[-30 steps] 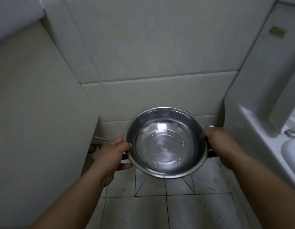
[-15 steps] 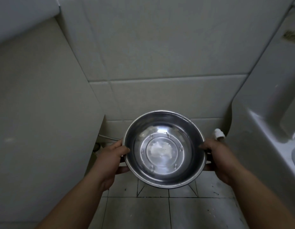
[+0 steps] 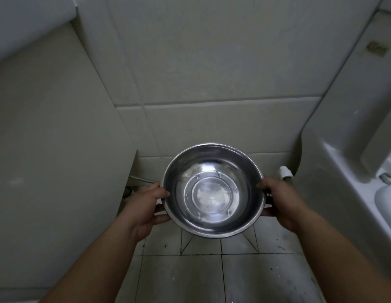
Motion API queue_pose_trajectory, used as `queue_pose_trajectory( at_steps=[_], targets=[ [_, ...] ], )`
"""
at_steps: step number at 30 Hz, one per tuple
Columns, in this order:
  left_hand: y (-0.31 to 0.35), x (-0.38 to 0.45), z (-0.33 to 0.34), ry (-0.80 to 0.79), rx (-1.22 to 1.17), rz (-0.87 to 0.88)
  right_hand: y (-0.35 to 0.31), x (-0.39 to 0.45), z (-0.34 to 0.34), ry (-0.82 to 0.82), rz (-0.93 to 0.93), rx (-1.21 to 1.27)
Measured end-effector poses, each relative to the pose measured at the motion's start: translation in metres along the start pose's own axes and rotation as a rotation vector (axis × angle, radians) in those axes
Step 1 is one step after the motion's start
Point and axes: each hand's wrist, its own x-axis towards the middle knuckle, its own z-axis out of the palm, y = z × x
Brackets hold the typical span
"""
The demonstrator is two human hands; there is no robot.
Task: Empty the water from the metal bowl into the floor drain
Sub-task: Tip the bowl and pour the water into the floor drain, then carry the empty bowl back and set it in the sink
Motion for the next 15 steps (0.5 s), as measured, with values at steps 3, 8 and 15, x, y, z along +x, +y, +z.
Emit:
queue_pose_trajectory(
  at_steps=[3,8,15],
  targets=[
    [0.014,0.002,0.001,-0.005,-0.015,-0.049,-0.013,-0.003,0.002,0.023,0.058,0.048],
    [0.042,-0.016,0.010,0.018,-0.016,-0.084,-0.041,-0.019,0.000,0.056,0.111,0.057],
    [0.084,-0.064,0.024,0.041,-0.030,-0.093,-0.080,-0.060,-0.005,0.091,0.174,0.071]
  ],
)
